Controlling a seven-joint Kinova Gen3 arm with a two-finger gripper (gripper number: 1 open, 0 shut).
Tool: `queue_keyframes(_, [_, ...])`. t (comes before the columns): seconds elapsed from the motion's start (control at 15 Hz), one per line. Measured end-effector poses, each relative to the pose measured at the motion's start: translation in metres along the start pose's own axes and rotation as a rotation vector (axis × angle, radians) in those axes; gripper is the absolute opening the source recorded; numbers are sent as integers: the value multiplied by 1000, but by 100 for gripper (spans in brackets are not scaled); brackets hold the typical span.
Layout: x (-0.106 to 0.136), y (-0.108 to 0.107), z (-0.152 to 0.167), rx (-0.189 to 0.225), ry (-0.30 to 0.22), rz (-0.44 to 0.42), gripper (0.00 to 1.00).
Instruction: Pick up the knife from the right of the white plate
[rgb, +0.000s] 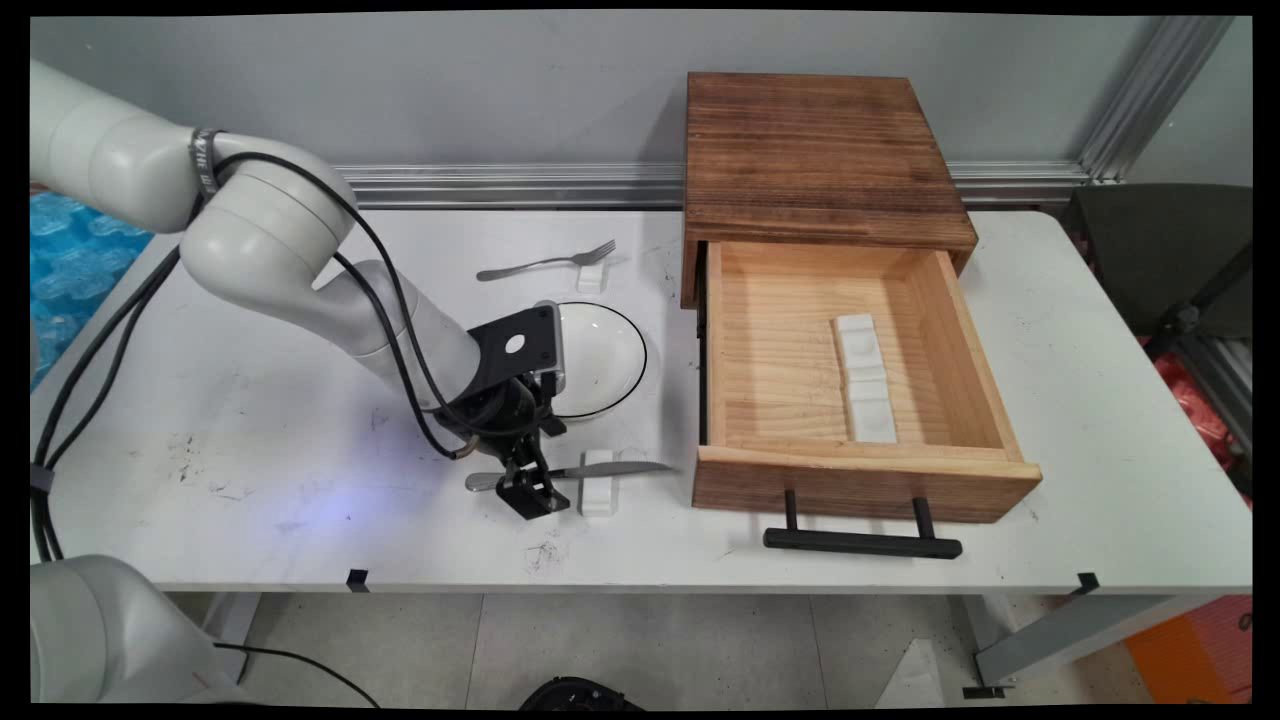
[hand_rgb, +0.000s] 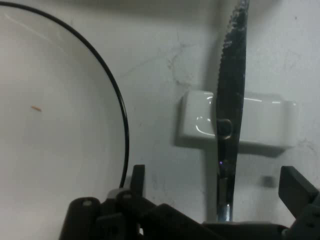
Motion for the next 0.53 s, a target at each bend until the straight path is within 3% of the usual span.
queue_keyframes(0.53, [3, -1, 1, -5, -1, -1, 100])
